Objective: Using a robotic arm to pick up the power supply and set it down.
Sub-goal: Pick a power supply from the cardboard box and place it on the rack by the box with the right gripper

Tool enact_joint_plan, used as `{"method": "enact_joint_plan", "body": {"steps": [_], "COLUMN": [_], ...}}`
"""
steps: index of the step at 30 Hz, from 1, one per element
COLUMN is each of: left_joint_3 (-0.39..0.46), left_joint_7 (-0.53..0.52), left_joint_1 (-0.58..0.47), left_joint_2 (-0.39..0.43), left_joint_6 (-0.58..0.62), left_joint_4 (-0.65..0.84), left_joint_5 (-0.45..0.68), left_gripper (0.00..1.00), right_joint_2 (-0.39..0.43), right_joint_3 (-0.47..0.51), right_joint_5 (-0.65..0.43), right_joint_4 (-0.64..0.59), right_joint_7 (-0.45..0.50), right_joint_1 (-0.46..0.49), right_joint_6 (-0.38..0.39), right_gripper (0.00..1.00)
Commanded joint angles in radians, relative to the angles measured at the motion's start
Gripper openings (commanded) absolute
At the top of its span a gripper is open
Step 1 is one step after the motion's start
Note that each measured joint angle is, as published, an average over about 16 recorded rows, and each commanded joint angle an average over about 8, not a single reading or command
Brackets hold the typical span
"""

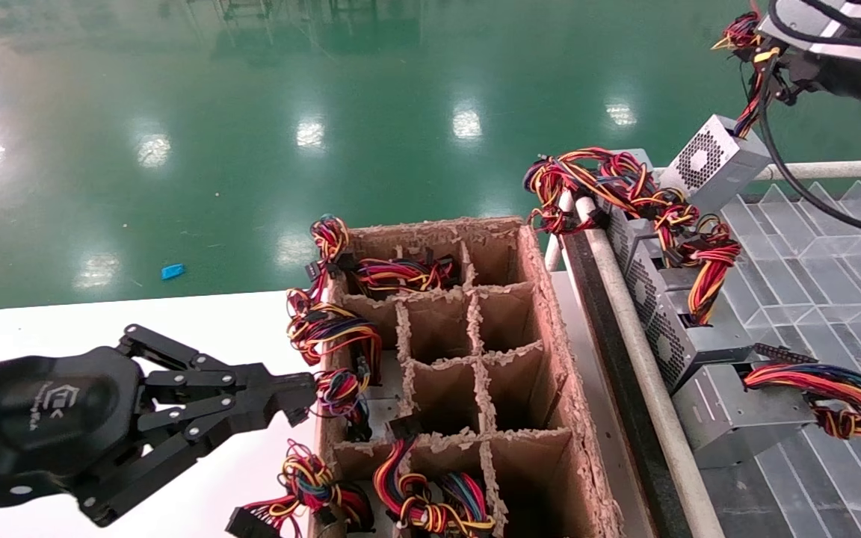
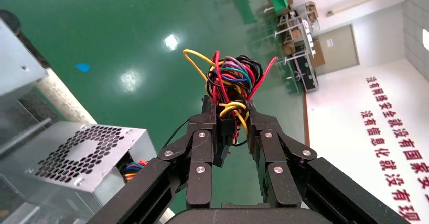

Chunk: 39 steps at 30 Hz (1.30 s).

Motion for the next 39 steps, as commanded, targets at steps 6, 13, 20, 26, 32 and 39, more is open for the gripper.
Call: {"method": "enact_joint_plan", "body": {"steps": [6,13,20,26,32,39], "left_joint_3": [0.0,0.0,0.0,0.0,0.0,0.0], "left_joint_7": [0.0,0.0,0.0,0.0,0.0,0.0], "left_joint_1": [0.0,0.0,0.0,0.0,0.0,0.0], "left_joint_2": [0.0,0.0,0.0,0.0,0.0,0.0], "left_joint_6": [0.0,0.0,0.0,0.0,0.0,0.0], "left_joint_4": [0.0,0.0,0.0,0.0,0.0,0.0], "left_joint_5": [0.0,0.0,0.0,0.0,0.0,0.0], "left_gripper": [0.0,0.0,0.0,0.0,0.0,0.0], "right_joint_2": [-0.022,-0.049,-0.07,-0.084,-0.091,-0.095], "right_joint_3": [0.008,0.03,0.057,0.08,0.088,0.09], "right_joint_5": [0.015,0.048,0.089,0.125,0.136,0.14], "right_joint_4": [-0.006,-0.009,-0.007,-0.02,-0.05,-0.085], "right_joint_7": [-0.013,-0.036,-0.074,-0.11,-0.136,-0.146], "right_joint_1": [-0.01,-0.037,-0.059,-0.084,-0.087,-0.071], "right_joint_6": [-0.002,0.025,0.057,0.072,0.071,0.057], "right_gripper": [0.0,0.0,0.0,0.0,0.01,0.82]}}
